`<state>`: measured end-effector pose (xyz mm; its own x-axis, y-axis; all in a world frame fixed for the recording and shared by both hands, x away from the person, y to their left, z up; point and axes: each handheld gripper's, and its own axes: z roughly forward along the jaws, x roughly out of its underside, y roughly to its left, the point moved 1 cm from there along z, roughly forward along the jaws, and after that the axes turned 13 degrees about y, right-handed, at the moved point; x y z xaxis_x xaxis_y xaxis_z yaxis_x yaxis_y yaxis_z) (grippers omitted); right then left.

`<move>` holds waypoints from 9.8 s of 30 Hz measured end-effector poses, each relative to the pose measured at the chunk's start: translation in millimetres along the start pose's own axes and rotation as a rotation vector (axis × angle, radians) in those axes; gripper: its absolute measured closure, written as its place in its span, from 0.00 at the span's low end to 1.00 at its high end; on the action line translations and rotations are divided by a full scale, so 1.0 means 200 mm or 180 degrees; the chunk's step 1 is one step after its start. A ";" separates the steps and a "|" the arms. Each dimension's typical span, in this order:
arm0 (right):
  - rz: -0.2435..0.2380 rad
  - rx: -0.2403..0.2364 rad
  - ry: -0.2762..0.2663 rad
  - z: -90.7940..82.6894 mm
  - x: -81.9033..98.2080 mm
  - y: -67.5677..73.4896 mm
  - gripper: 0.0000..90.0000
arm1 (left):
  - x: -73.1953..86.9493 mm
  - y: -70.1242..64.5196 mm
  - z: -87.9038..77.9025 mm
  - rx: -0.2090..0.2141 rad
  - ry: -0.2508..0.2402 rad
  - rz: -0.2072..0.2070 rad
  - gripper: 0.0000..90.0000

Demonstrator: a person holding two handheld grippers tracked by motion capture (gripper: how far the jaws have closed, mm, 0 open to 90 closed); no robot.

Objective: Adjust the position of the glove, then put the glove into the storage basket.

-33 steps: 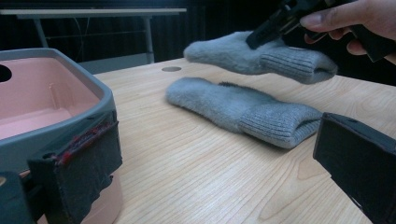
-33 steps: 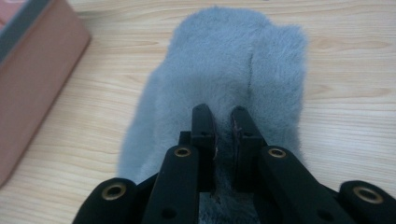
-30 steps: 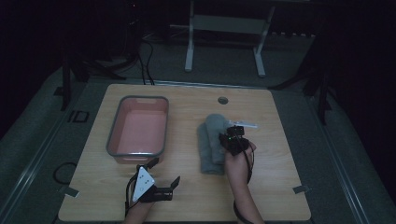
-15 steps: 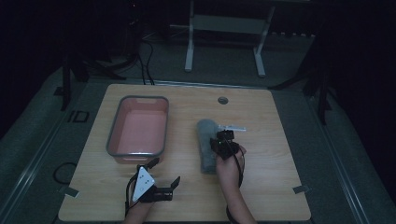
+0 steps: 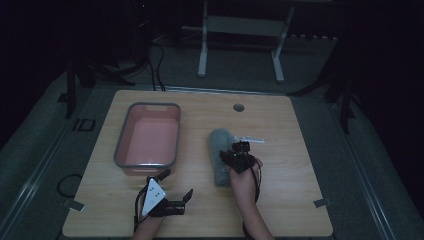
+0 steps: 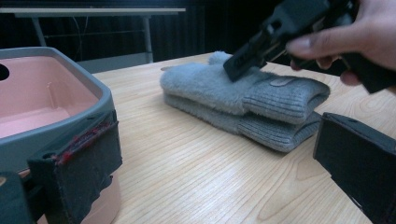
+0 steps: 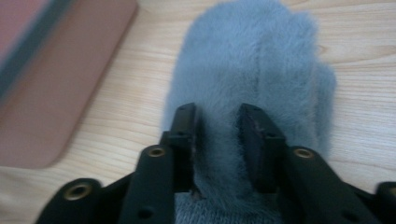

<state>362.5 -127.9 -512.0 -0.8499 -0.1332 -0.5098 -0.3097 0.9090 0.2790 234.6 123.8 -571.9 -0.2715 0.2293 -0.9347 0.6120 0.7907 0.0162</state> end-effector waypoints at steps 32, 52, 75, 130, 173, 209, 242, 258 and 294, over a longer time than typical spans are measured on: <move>-0.0743 -0.0090 0.0222 -0.21 0.19 -0.38 0.95 | -0.01 -0.01 0.02 -0.0169 0.0149 0.0002 0.01; -0.0713 -0.0362 -0.0024 -0.24 -0.02 -0.30 0.61 | -0.46 -0.10 0.35 0.0593 0.0960 -0.0253 0.08; -0.0405 -0.0494 0.0497 0.08 0.03 -0.38 0.57 | -0.38 0.03 0.78 0.0573 0.2009 -0.0886 0.28; -0.0709 -0.0946 -0.0299 -0.36 -0.25 -0.09 0.90 | -0.92 0.22 0.45 0.1006 0.1317 -0.0327 0.90; -0.0903 -0.1103 0.0339 0.33 -0.47 0.71 0.90 | -0.57 0.89 0.07 0.0092 0.2021 -0.0660 0.90; -0.1384 -0.0416 0.0694 0.45 -0.49 0.81 0.50 | -0.48 0.92 0.23 -0.0509 0.2758 -0.0514 0.28; -0.1675 -0.0465 0.0152 0.07 -0.44 0.43 0.19 | -0.53 0.70 -0.05 -0.0371 0.1671 -0.0399 0.13; -0.1750 -0.0527 -0.0004 -0.14 -0.21 0.11 0.19 | -0.51 0.44 -0.05 0.0030 0.1396 -0.0179 0.13; -0.1844 -0.0493 -0.0172 -0.32 0.35 -0.62 0.16 | -0.30 -0.12 0.28 0.1075 0.1288 0.0295 0.13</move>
<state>314.7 -274.4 -530.3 -0.5026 -0.5656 -0.6538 -0.7779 0.6259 0.0566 277.5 59.4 -536.5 -0.4287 0.5428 -0.7222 0.8339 0.5453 -0.0852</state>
